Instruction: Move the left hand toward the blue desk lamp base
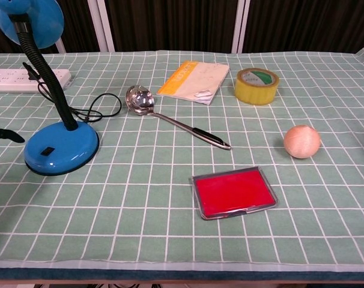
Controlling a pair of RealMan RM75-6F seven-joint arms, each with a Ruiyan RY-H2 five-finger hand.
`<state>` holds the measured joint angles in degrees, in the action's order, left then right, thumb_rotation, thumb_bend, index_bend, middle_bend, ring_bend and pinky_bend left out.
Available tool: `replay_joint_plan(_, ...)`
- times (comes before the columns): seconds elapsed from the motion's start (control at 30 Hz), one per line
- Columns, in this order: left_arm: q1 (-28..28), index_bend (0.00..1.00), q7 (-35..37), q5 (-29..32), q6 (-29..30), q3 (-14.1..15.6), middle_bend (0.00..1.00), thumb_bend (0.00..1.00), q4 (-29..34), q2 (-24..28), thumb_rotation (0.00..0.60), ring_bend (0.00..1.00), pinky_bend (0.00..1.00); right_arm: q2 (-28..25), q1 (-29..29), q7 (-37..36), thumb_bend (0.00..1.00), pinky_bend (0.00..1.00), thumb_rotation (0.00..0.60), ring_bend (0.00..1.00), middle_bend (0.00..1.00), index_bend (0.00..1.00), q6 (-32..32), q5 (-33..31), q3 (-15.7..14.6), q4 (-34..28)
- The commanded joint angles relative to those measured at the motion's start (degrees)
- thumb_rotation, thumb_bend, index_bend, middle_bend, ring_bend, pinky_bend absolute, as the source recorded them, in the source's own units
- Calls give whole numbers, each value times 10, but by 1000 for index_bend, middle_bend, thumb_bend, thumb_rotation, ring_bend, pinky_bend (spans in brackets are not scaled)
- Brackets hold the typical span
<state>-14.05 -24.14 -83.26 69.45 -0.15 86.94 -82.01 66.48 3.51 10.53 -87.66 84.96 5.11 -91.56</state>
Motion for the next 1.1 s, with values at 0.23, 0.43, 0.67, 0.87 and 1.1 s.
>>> replay_joint_plan(0.23, -14, 175, -28, 24, -14, -7, 853, 797, 7, -8, 600, 815, 833, 0, 0, 2, 168, 0, 600, 75, 37, 125, 1, -1, 0, 0)
replay_joint_plan(0.43, -22, 175, -46, 35, -23, -7, 852, 796, 16, -10, 600, 814, 833, 0, 0, 2, 168, 0, 600, 74, 37, 126, 2, -1, 0, 0)
replay_joint_plan(0.67, -29, 175, -65, 42, -28, -4, 852, 796, 16, -21, 600, 815, 833, -1, 0, 1, 168, 0, 600, 75, 37, 125, 3, -1, -1, 0)
replay_joint_plan(0.87, -34, 177, -80, 46, -28, -1, 852, 797, 16, -28, 600, 815, 833, -1, 1, 0, 168, 0, 600, 74, 37, 125, 3, -1, -1, 0)
replay_joint_plan(1.1, -38, 180, -92, 53, -27, 0, 852, 796, 14, -30, 600, 815, 833, -2, 0, 0, 168, 0, 600, 75, 37, 125, 3, -1, -1, -2)
